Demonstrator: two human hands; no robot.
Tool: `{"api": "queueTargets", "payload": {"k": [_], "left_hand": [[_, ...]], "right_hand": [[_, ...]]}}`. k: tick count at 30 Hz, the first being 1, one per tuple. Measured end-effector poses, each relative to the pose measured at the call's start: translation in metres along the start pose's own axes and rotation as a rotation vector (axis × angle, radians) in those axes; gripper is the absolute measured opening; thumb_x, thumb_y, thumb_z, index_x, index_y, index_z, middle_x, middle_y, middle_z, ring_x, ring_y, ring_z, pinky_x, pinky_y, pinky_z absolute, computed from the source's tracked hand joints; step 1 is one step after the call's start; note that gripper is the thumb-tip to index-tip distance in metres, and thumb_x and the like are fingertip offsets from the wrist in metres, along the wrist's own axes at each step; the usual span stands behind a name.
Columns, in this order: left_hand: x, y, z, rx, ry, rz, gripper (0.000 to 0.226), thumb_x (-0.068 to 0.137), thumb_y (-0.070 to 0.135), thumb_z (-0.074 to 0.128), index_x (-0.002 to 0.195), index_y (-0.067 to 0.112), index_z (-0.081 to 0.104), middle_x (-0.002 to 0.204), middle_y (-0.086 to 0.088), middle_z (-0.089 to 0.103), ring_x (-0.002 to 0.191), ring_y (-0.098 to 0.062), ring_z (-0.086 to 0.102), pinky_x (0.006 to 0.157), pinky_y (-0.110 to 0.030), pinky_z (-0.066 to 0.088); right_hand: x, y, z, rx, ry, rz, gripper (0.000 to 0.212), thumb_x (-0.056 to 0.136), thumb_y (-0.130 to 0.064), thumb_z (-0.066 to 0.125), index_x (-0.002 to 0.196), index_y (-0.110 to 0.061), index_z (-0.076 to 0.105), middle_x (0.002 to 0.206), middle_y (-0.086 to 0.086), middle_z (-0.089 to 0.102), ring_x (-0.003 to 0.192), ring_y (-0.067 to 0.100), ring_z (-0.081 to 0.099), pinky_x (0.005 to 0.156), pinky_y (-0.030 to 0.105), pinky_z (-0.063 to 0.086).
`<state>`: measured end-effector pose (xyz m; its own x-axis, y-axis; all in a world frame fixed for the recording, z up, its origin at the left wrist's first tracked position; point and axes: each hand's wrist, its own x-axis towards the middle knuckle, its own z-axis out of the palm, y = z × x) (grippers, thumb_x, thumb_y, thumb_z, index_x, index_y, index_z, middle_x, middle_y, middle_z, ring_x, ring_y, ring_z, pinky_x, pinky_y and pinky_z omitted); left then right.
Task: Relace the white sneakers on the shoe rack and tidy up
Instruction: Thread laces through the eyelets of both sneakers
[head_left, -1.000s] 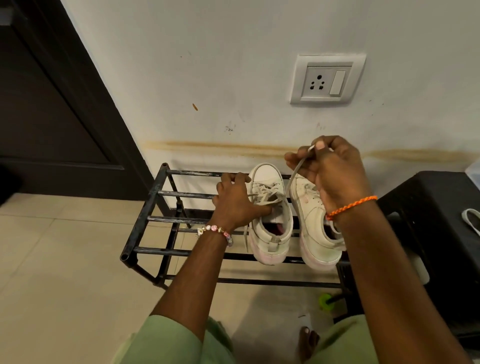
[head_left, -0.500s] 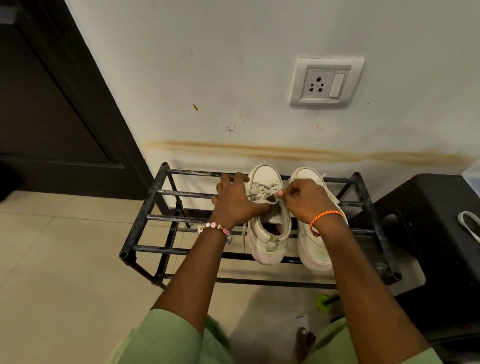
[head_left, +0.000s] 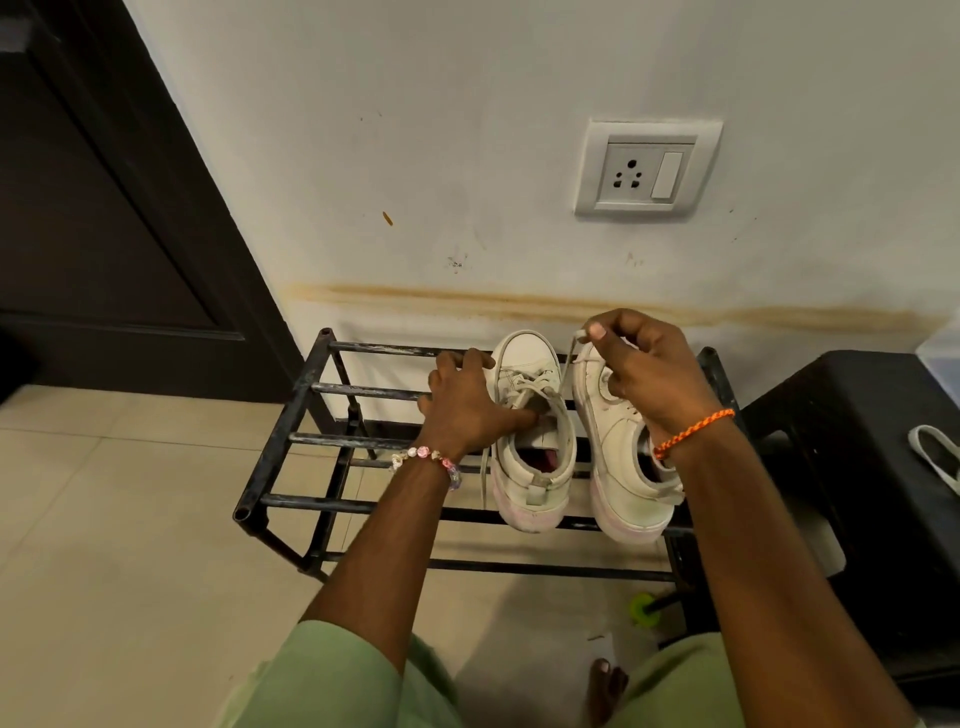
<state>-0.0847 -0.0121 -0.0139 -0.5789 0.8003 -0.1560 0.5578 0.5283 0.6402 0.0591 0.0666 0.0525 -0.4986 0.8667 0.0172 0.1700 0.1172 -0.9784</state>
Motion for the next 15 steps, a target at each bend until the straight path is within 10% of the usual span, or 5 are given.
{"api": "queueTargets", "payload": {"k": [6,11,15], "left_hand": [[0.001,0.001,0.000,0.007,-0.041,0.003,0.070,0.062,0.051,0.079,0.118,0.021,0.049,0.126,-0.006,0.043,0.117,-0.025,0.044,0.099,-0.046,0.039],[-0.001,0.004,-0.002,-0.120,-0.110,0.014,0.045,0.069,0.037,0.080,0.100,0.012,0.058,0.104,-0.006,0.062,0.093,-0.021,0.059,0.079,-0.038,0.052],[-0.002,0.005,-0.003,-0.117,-0.091,0.052,0.038,0.071,0.036,0.078,0.095,0.012,0.060,0.094,-0.003,0.063,0.086,-0.019,0.059,0.071,-0.033,0.050]], "right_hand": [[0.002,0.007,-0.002,0.436,-0.039,0.242,0.026,0.100,-0.013,0.039,0.077,-0.015,0.050,0.076,0.008,0.065,0.042,0.007,0.040,0.034,0.016,0.024],[0.005,0.036,0.010,-0.515,0.034,0.180,0.033,0.092,-0.041,0.053,0.088,-0.009,0.060,0.082,0.009,0.061,0.081,0.023,0.058,0.076,0.031,0.046],[0.004,0.039,0.015,-0.779,-0.083,0.080,0.031,0.091,-0.034,0.059,0.067,-0.015,0.053,0.068,0.005,0.056,0.080,0.029,0.056,0.066,0.027,0.035]]}}
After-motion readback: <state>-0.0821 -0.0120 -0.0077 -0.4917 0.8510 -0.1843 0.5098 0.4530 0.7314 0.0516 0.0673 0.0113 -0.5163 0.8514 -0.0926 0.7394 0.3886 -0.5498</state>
